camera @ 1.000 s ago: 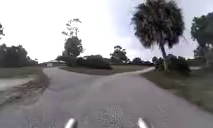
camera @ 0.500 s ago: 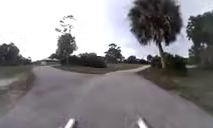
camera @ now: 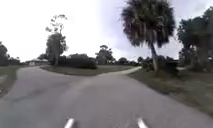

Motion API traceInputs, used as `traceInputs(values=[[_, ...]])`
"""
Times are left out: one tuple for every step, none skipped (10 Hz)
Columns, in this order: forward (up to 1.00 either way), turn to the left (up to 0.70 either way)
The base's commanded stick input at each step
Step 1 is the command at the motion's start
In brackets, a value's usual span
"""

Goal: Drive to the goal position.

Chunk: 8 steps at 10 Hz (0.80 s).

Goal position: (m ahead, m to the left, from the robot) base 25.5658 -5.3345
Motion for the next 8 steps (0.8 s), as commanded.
traceInputs(values=[[1.00,0.00],[1.00,0.00],[1.00,0.00],[1.00,0.00],[1.00,0.00],[1.00,0.00],[1.00,0.00],[1.00,0.00]])
